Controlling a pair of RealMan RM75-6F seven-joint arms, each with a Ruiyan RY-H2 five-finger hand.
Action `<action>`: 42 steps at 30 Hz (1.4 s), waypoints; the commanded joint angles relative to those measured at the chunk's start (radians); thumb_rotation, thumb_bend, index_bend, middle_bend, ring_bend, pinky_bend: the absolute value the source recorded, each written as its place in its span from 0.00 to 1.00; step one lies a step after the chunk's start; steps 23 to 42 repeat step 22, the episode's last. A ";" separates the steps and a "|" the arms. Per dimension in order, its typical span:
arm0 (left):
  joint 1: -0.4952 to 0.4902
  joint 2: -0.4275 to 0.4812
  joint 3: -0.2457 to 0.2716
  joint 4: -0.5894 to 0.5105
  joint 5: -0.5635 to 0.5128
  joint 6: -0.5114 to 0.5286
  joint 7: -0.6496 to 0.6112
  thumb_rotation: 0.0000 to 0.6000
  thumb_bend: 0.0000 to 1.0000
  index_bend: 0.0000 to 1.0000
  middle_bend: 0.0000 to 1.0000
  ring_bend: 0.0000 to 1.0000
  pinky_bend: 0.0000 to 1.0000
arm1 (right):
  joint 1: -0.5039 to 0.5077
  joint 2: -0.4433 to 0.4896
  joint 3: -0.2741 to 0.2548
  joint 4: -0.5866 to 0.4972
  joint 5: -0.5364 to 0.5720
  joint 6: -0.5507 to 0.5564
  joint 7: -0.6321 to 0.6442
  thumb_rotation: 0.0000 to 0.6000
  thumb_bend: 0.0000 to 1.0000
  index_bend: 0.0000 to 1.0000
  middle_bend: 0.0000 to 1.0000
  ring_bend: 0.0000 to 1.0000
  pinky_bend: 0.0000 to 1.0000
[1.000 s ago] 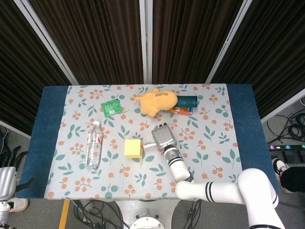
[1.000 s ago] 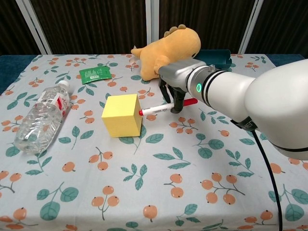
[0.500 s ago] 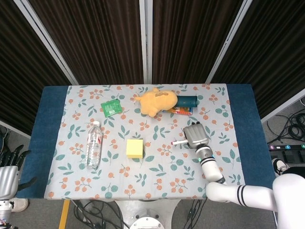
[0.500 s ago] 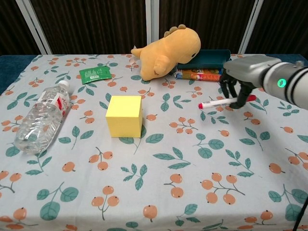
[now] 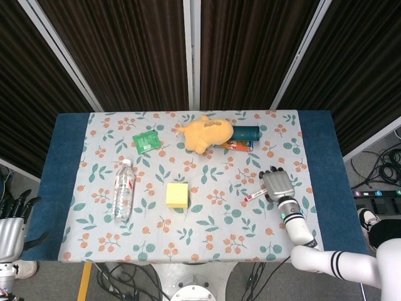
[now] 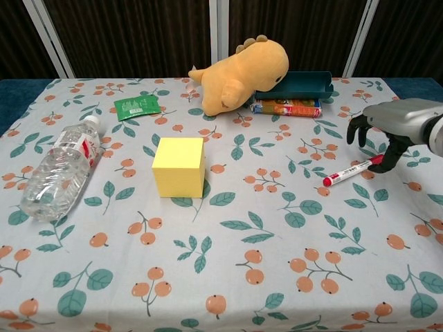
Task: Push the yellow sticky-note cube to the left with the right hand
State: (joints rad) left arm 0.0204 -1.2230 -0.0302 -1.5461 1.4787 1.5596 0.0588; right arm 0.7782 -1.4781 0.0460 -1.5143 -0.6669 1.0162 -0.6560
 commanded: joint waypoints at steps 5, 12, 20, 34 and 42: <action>-0.001 -0.005 -0.003 0.008 -0.008 -0.006 -0.008 1.00 0.09 0.26 0.19 0.18 0.11 | -0.189 0.216 -0.018 -0.158 -0.235 0.169 0.271 1.00 0.18 0.24 0.24 0.09 0.19; -0.011 -0.011 -0.012 0.015 -0.024 -0.022 -0.004 1.00 0.09 0.26 0.19 0.18 0.11 | -0.410 0.340 -0.100 -0.182 -0.534 0.412 0.546 1.00 0.18 0.18 0.17 0.02 0.16; -0.017 -0.010 -0.023 0.002 -0.034 -0.022 0.014 1.00 0.09 0.26 0.19 0.18 0.11 | -0.586 0.348 -0.147 -0.162 -0.733 0.636 0.660 1.00 0.18 0.17 0.17 0.02 0.15; -0.015 -0.010 -0.024 -0.001 -0.036 -0.018 0.017 1.00 0.09 0.26 0.19 0.18 0.11 | -0.610 0.350 -0.147 -0.160 -0.752 0.654 0.670 1.00 0.18 0.17 0.17 0.02 0.15; -0.015 -0.010 -0.024 -0.001 -0.036 -0.018 0.017 1.00 0.09 0.26 0.19 0.18 0.11 | -0.610 0.350 -0.147 -0.160 -0.752 0.654 0.670 1.00 0.18 0.17 0.17 0.02 0.15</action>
